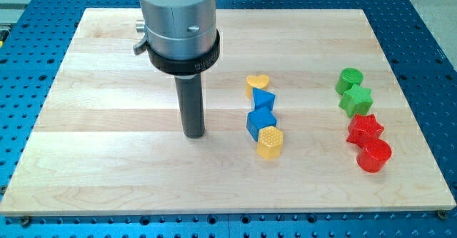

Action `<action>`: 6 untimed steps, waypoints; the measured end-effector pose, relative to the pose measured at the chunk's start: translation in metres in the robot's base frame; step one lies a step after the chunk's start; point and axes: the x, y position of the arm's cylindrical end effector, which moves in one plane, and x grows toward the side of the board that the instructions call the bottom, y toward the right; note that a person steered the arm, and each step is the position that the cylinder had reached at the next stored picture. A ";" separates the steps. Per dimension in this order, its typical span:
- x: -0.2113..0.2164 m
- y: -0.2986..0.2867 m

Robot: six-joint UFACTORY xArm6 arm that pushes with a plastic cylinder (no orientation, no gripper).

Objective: Push the yellow heart to the right side

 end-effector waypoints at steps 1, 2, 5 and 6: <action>-0.049 0.046; -0.063 0.064; -0.108 0.060; -0.122 0.046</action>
